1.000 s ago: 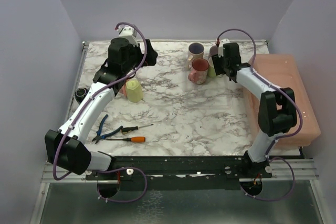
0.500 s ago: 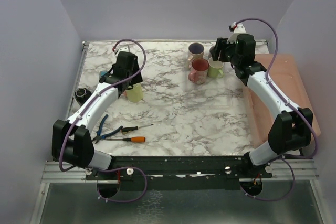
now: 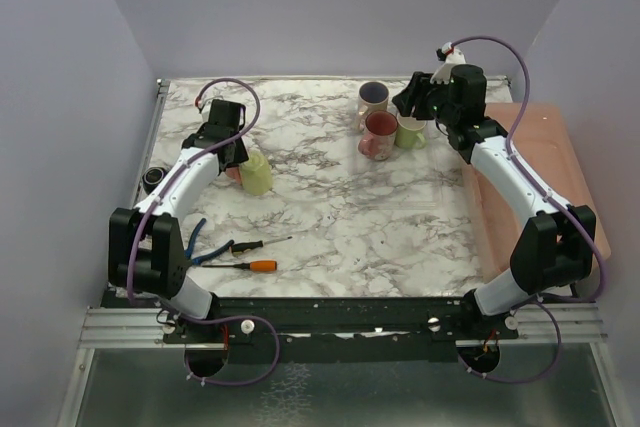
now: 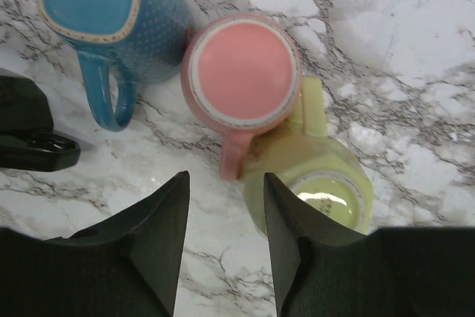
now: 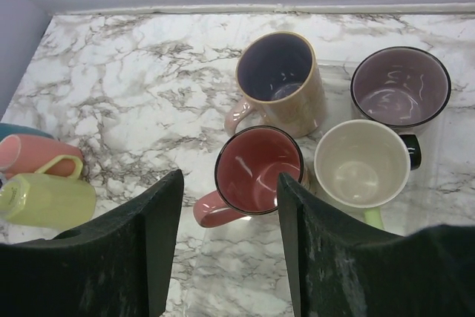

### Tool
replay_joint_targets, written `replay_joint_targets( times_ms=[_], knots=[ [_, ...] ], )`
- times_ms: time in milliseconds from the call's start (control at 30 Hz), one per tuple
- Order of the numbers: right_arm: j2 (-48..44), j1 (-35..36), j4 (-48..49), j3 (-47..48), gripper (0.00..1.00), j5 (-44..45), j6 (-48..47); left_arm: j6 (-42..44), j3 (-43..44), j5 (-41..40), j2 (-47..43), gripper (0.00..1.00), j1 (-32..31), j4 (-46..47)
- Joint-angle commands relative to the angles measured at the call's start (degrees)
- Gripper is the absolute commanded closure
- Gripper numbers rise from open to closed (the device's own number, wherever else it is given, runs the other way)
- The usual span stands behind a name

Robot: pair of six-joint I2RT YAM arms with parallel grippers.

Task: Turn the mug right side up

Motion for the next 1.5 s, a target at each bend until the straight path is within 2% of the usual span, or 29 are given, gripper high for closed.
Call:
replay_joint_targets(
  times_ms=[0,133,267,633,833,967,1200,1467],
  knots=[
    [0.5,-0.1,-0.9,-0.6,0.44,-1.5,1.3,1.7,1.8,-1.9,3.5,0.53,0.4,-0.9],
    [0.9,0.0,-1.8,-0.2,0.46,-1.6,1.4,2.8,2.6,-1.5,5.8,0.53,0.4,-0.8],
    [1.4,-0.1,-2.5,0.5,0.47,-1.9,1.5,3.9,3.7,-1.1,8.4,0.61,0.5,-0.6],
    [0.9,-0.1,-3.6,0.0,0.48,-1.4,0.9,3.9,3.0,0.7,12.0,0.65,0.5,2.2],
    [0.4,-0.1,-3.7,-0.5,0.48,-0.9,1.1,4.1,3.2,0.8,12.8,0.79,0.5,3.2],
    [0.1,-0.1,-3.8,-0.6,0.48,-0.8,1.1,5.5,3.6,1.0,13.2,1.0,0.5,3.5],
    [-0.4,-0.1,-3.8,-0.6,0.48,-0.9,1.5,8.1,6.1,1.6,11.9,1.0,0.5,4.8],
    [-0.6,-0.1,-3.3,-0.6,0.49,-1.6,2.9,11.1,14.3,1.7,12.2,1.0,0.5,5.2]
  ],
)
